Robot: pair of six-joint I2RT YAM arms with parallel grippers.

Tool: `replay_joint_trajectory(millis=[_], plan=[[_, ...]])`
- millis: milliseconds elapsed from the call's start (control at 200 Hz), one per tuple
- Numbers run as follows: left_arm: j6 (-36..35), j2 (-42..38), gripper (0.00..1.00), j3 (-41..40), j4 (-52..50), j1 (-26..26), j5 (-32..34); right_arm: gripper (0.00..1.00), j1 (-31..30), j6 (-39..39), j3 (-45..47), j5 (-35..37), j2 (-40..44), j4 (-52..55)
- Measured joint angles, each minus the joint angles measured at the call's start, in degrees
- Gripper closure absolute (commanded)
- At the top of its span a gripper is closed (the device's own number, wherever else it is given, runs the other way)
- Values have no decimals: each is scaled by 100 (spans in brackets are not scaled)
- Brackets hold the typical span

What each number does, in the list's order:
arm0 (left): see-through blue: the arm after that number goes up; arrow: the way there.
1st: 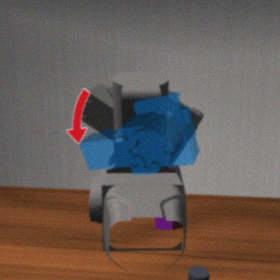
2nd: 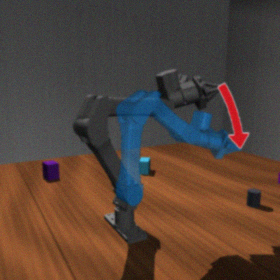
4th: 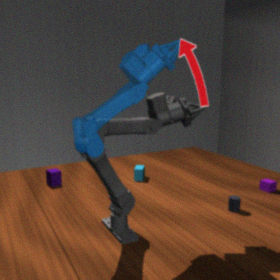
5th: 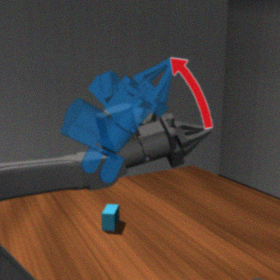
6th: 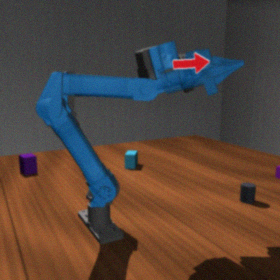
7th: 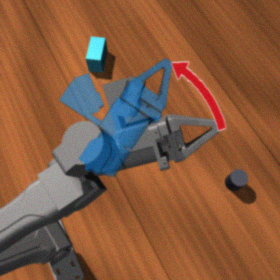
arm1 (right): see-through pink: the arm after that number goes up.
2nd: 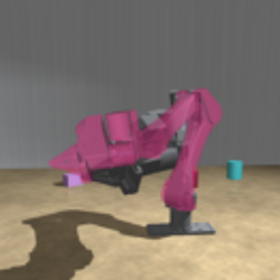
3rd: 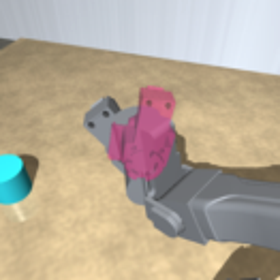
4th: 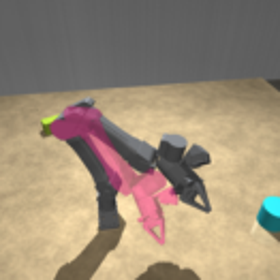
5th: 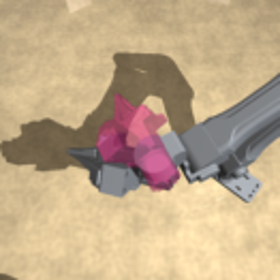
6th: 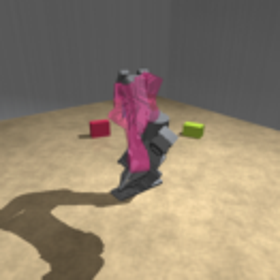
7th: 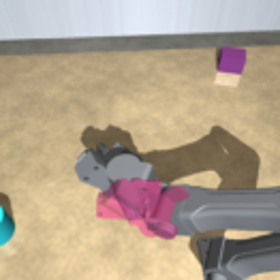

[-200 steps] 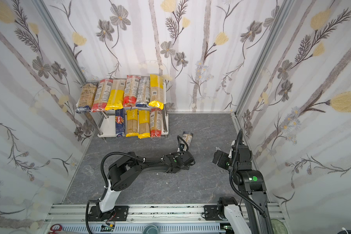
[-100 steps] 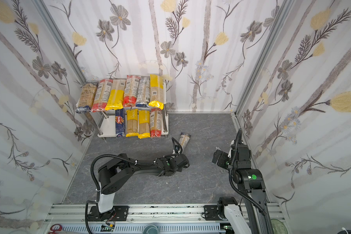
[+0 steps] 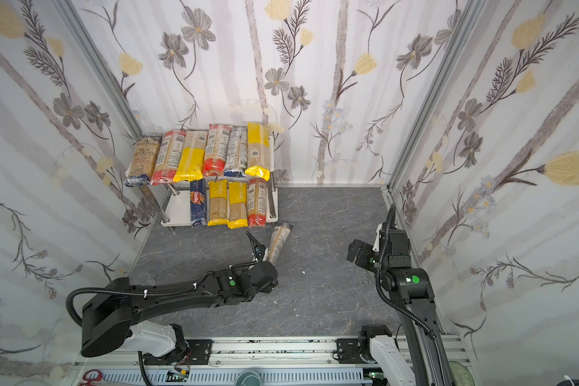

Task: Arrange pasta packages on shelves
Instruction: Pick up the pasta bag from the center of the table, then place the pasta bag on the shelf.

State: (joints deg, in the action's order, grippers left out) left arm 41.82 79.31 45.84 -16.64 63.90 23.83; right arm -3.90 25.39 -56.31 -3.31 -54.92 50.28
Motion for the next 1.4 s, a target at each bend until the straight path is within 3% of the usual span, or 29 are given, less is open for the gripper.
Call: replay_joint_trajectory(millis=[355,575,739,1019,1404], plan=[[1010,-2251,100,-1051,-955,125,61,0,-201,-35,-232,-114,-466,-295],[1147,-2549,100,-826,-1504,-162,411,0,-586,52,-393,-105,-728,-507],[872,-2597,100,-492,-1700,-914,485,0,-798,114,-579,-125,-916,-656],[-343,-2511,100,50,-1561,-2533,540,0,-848,114,-903,-125,-1276,-717],[-2223,-1508,100,66,-245,-4597,-457,0,-835,103,-1425,-127,-1945,-885]])
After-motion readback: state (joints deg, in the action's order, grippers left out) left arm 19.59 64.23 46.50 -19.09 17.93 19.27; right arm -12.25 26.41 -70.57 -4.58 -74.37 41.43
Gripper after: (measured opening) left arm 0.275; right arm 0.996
